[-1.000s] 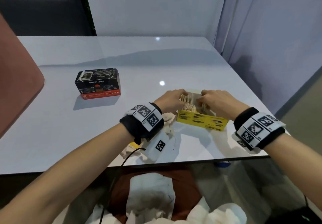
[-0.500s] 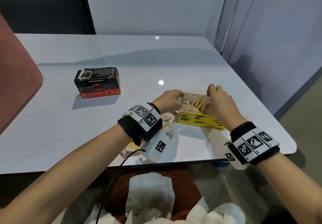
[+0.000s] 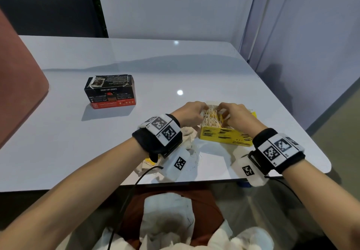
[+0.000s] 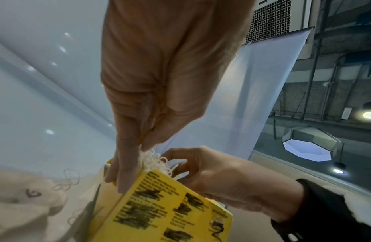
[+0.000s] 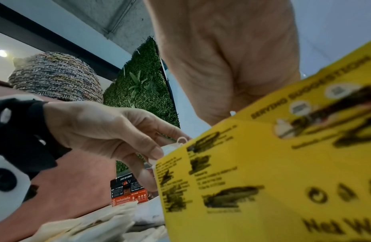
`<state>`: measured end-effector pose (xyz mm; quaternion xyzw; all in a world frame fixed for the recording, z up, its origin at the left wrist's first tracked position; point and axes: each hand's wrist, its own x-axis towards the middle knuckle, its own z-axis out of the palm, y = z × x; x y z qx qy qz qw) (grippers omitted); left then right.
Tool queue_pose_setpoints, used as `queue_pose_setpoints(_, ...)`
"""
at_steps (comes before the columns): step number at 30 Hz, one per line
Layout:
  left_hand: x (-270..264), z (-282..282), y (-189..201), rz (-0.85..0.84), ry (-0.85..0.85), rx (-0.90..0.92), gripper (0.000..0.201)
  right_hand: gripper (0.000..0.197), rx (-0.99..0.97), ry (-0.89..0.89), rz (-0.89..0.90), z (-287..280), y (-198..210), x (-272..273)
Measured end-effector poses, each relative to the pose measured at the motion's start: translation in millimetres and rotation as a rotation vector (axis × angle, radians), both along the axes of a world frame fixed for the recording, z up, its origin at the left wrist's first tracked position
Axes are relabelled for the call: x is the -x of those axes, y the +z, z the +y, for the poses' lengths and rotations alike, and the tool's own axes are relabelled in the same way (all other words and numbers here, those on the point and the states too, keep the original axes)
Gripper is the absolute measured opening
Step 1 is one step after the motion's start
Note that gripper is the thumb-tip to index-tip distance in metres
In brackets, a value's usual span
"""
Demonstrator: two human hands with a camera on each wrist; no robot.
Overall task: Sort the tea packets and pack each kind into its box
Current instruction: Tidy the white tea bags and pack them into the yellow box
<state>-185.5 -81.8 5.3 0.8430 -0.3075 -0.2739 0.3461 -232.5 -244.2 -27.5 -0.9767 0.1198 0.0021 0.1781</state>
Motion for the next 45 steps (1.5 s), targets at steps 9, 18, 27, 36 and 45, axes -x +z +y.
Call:
queue_pose_setpoints(9, -5.4, -2.5, -4.6, 0.03, 0.001, 0.005, 0.056, 0.016, -0.037, -0.17, -0.004, -4.0, 9.8, 16.8)
queue_pose_setpoints(18, -11.1, 2.1, -7.2, 0.091, -0.05, 0.026, 0.055, 0.013, 0.088, -0.101, 0.03, 3.5, -1.5, -0.8)
queue_pose_setpoints(27, 7.0, 124.3, 11.4, 0.011, 0.072, 0.081, 0.021, 0.007, 0.035, 0.065, -0.225, 55.8, 45.1, 54.4)
queue_pose_setpoints(36, 59.9, 179.1, -53.9, -0.372, 0.284, -0.175, 0.012, 0.012, 0.043, 0.365, 0.011, 148.3, -5.9, 43.8)
queue_pose_setpoints(45, 55.3, 166.6, -56.8, -0.277, 0.389, -0.367, 0.041, 0.024, 0.268, 0.514, -0.041, 187.2, -15.5, 39.7)
